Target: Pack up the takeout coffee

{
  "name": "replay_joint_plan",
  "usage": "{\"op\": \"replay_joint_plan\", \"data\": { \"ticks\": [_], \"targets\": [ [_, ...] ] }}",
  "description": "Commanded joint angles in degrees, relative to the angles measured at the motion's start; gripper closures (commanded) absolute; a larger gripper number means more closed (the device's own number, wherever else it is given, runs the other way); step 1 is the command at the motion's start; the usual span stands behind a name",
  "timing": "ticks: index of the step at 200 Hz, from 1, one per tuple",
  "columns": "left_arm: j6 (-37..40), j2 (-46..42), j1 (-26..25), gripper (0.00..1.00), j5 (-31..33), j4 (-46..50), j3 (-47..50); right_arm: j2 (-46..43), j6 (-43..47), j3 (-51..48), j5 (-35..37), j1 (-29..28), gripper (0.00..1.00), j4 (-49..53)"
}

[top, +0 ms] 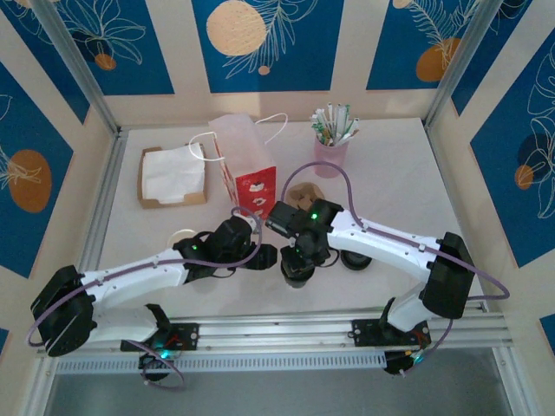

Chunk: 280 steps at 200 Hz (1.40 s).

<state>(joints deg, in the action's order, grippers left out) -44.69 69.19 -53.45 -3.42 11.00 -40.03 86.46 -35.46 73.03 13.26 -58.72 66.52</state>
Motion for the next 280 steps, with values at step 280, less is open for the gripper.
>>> {"op": "replay_joint_plan", "data": {
  "ticks": [280],
  "targets": [
    [-0.3,-0.7,0.5,0.41,-0.4,-0.2,-0.6,5.0,1.6,4.0,3.4,1.6,0.58,-1.4]
  ]
}}
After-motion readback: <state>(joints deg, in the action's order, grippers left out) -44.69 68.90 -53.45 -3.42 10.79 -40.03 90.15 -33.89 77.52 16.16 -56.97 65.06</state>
